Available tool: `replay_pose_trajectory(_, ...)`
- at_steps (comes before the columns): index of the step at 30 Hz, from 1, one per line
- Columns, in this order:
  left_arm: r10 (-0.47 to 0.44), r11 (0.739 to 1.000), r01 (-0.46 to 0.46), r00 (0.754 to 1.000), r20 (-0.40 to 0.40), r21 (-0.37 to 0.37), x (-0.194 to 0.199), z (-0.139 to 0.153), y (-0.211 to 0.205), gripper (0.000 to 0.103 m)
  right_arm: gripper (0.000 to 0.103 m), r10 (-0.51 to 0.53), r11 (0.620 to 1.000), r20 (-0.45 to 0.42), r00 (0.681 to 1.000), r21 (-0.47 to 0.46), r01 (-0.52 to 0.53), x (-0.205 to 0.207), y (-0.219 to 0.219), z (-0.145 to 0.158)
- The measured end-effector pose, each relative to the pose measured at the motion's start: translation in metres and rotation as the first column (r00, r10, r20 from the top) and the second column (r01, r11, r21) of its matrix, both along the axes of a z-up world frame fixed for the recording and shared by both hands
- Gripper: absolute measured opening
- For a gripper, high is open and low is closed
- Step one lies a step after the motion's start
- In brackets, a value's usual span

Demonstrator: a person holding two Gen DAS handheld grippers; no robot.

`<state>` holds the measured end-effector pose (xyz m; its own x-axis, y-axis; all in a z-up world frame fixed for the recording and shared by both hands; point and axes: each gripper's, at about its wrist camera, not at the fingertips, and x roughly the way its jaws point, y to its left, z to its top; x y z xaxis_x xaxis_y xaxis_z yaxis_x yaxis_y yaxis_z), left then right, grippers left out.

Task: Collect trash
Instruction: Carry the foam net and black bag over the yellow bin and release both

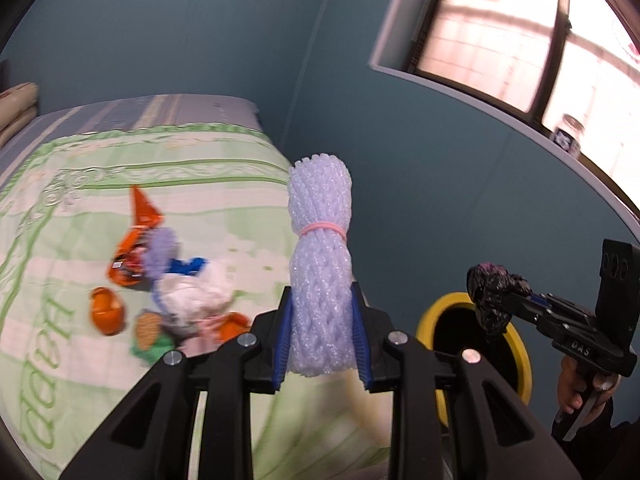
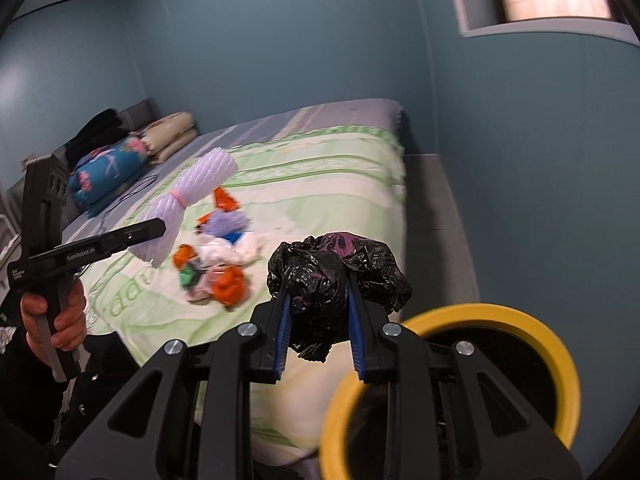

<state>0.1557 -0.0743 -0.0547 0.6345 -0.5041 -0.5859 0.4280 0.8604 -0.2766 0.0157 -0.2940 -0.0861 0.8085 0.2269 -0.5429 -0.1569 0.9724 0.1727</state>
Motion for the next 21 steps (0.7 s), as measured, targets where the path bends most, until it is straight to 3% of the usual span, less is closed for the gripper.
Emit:
replay_pose_trajectory(8,-0.145,0.989,0.146,0.989,-0.026,0.036,-0.006,-0.010,-0.074,0.025,0.024,-0.118,0.993,-0.027,0.993,-0.008,0.117,-0.022,-0.045,-0.008)
replay_pose_trajectory(21,-0.321,0.942,0.328,0.942,-0.095,0.069,-0.029,-0.037,-0.167,0.025,0.024,-0.217,0.976,-0.116,0.969,0.007,0.220,-0.042,-0.088,-0.037)
